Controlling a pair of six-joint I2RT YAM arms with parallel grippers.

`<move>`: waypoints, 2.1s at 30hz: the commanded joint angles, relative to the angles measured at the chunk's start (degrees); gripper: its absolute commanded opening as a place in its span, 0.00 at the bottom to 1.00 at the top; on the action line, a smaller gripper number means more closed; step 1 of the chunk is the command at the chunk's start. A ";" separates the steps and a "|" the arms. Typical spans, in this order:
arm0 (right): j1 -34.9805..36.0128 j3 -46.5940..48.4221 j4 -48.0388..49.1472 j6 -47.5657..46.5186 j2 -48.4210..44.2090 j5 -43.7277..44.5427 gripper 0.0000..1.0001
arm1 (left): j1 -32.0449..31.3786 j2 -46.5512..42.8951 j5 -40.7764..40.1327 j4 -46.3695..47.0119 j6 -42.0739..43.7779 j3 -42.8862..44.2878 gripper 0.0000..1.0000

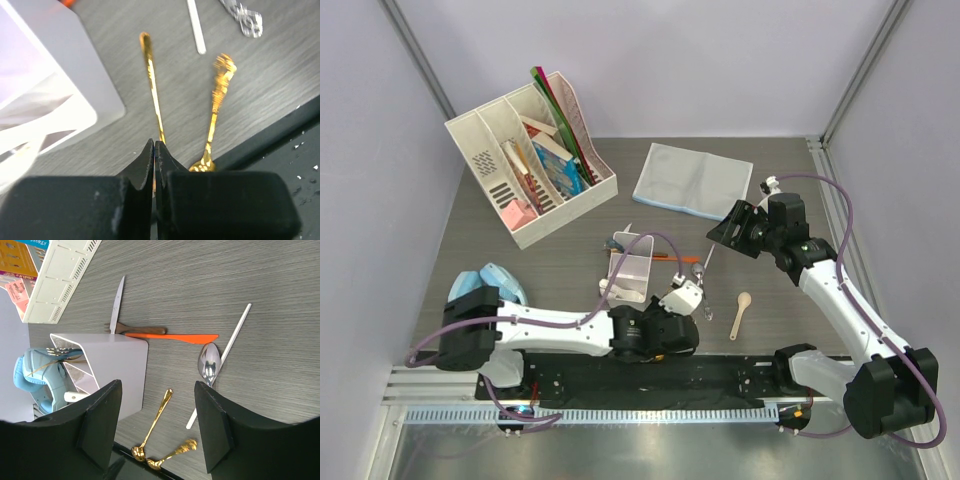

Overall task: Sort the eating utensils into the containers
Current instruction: Pick up the spoon from the corner of the board.

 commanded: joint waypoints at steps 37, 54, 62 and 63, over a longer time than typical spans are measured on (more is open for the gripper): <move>-0.69 -0.97 1.54 -0.33 0.27 0.22 0.65 | 0.07 11.23 11.67 11.18 4.00 4.85 0.35; -0.96 -1.06 1.54 -0.33 0.10 -0.13 0.65 | 0.60 17.47 11.06 15.93 5.59 6.87 0.37; -1.13 -0.97 1.28 -0.33 -0.17 -0.13 0.65 | 1.74 19.67 10.88 16.99 5.67 7.40 0.37; -1.05 -0.89 1.37 -0.33 0.01 -0.13 0.65 | 1.91 19.85 10.88 17.25 5.59 7.14 0.37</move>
